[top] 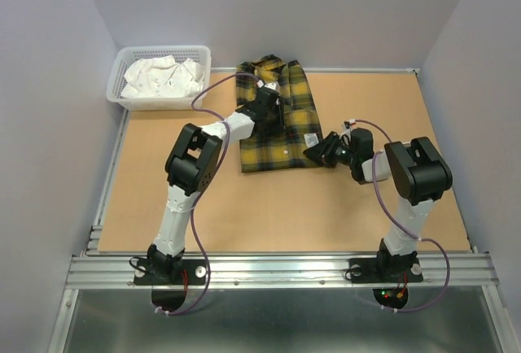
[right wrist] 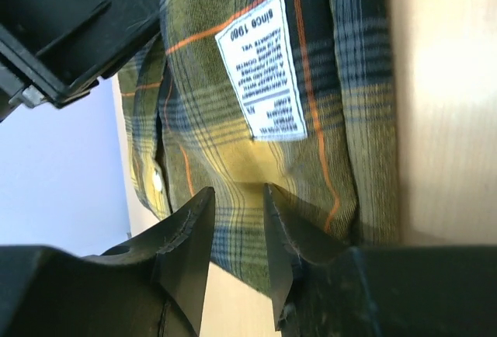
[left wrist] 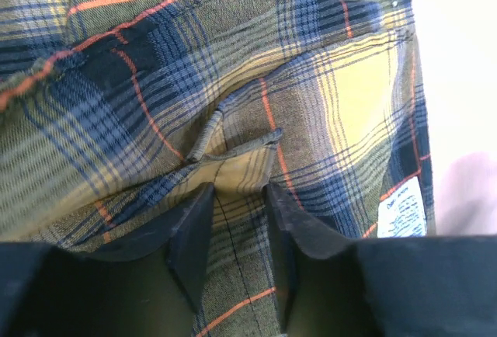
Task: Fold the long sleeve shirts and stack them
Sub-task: Fold the shirt
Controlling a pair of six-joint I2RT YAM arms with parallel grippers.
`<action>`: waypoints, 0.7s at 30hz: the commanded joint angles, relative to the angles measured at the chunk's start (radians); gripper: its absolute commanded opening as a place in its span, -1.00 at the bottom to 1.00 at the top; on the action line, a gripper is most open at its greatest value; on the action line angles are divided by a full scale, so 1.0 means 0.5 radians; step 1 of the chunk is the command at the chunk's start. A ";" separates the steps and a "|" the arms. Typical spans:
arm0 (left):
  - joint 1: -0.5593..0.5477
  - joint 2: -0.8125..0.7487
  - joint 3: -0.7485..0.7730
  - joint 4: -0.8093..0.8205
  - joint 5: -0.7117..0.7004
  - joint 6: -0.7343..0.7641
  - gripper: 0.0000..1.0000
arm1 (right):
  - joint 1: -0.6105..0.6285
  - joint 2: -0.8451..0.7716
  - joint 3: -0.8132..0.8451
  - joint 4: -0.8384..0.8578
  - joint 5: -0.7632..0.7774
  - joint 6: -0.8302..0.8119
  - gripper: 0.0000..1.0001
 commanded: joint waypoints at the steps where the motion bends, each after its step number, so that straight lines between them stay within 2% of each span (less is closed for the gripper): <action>1: 0.013 -0.057 0.037 0.027 -0.060 0.060 0.07 | 0.015 -0.129 -0.115 -0.048 0.091 -0.129 -0.24; 5: 0.013 -0.357 -0.140 0.076 -0.102 0.099 0.36 | 0.030 -0.310 0.050 -0.320 0.082 -0.233 -0.21; 7: 0.013 -0.584 -0.333 0.088 -0.163 0.097 0.51 | 0.073 -0.390 0.178 -0.431 0.085 -0.273 -0.17; 12: 0.013 -0.977 -0.787 0.076 -0.155 0.029 0.56 | 0.226 -0.421 0.485 -0.572 0.067 -0.285 -0.10; 14: 0.014 -1.130 -1.011 0.061 -0.130 0.005 0.47 | 0.290 -0.406 0.572 -0.582 0.073 -0.267 -0.07; 15: 0.017 -1.213 -1.140 0.061 -0.130 -0.017 0.36 | 0.357 -0.375 0.648 -0.576 0.079 -0.255 -0.07; 18: 0.013 -1.293 -1.349 0.067 -0.008 -0.054 0.16 | 0.477 -0.268 0.762 -0.536 0.079 -0.200 -0.07; 21: 0.013 -1.278 -1.435 0.073 0.023 -0.069 0.06 | 0.579 -0.155 0.814 -0.441 0.070 -0.120 -0.07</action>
